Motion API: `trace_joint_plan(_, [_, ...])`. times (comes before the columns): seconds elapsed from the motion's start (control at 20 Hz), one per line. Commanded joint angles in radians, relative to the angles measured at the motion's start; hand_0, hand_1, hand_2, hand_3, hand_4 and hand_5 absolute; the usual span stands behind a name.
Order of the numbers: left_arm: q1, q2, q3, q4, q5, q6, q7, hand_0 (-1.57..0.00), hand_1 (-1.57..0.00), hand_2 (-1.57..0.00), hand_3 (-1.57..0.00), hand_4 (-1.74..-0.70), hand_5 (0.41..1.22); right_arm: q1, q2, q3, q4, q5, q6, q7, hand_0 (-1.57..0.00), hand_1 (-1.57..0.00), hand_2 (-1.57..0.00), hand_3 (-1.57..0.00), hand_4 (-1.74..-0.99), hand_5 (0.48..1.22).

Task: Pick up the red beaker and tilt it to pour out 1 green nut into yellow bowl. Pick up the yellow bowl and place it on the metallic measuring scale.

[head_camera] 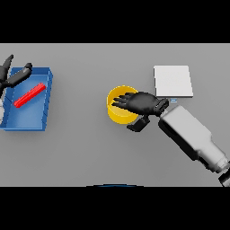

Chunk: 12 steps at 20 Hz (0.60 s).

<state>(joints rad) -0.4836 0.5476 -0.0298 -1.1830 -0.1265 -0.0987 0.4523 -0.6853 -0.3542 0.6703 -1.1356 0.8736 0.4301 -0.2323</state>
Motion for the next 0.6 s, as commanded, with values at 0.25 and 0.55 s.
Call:
trace_joint_plan(0.25, [0.004, 0.011, -0.002, 0.005, -0.009, -0.004, -0.01, 0.0, 0.0, 0.0, 0.0, -0.79, 0.714, -0.025, 0.028, 0.015, 0.067, 0.009, 0.01, 0.007, 0.0, -0.01, -0.04, -0.08, -1.234, 0.77])
trace_joint_plan(0.55, [0.0, 0.003, -0.002, 0.018, -0.012, 0.004, -0.017, 0.0, 0.0, 0.0, 0.0, -0.79, 0.707, -0.011, 0.024, 0.029, 0.053, 0.01, -0.01, -0.03, -1.0, -0.97, -0.95, -0.79, -1.54, 1.086])
